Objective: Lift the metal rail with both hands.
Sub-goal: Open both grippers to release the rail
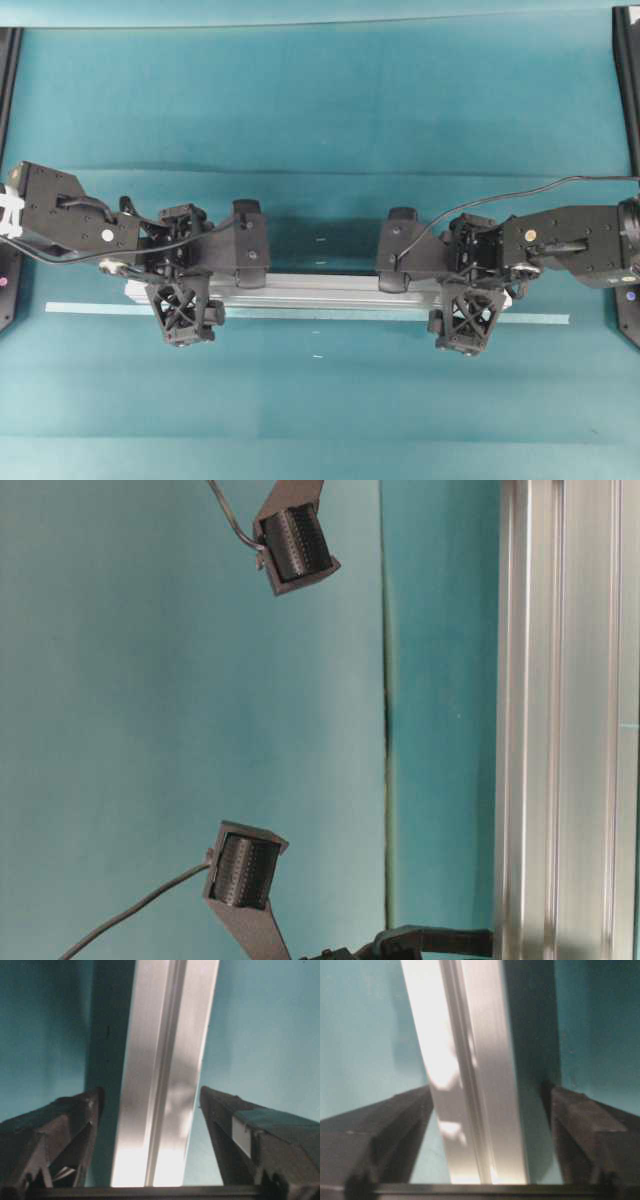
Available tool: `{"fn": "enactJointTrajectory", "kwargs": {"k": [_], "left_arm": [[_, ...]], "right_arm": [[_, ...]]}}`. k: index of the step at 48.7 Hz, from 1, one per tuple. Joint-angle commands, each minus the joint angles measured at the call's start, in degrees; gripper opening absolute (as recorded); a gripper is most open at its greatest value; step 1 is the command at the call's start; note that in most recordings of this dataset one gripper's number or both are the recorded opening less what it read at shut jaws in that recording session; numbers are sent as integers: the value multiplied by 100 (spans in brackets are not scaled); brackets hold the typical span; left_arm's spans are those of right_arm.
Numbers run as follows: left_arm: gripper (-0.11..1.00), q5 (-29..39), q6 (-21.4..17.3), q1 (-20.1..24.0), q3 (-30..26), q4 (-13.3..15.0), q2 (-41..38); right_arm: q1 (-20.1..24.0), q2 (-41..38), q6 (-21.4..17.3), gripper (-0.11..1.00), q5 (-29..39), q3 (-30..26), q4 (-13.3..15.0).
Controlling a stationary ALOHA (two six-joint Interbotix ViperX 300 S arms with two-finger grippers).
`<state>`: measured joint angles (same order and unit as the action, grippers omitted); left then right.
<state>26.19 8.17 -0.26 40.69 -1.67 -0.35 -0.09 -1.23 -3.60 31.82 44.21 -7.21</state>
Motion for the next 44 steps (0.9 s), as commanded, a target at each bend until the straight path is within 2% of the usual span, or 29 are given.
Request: {"fn": "enactJointTrajectory", "kwargs": {"k": [1,17,23,33,44], "left_arm": [[85,-44,-18,-9,-26,9,53],[96,-9,-18,-9,-70,9,158],[96,-9,-18,-9,-53,9,475],[96,-9,-62,-9,18,9,1072],[96,-44,-360,-9,88,9,1854]], "right_arm": [[18,-18,9,98,-53,-53,-18],[-44,185,-141,99,-229,-97,-18],[-132,536,-290,99,-352,-141,0],[-272,1107,-299,99,-483,-141,18],[-334,1749,-255,99,-545,-105,70]]}}
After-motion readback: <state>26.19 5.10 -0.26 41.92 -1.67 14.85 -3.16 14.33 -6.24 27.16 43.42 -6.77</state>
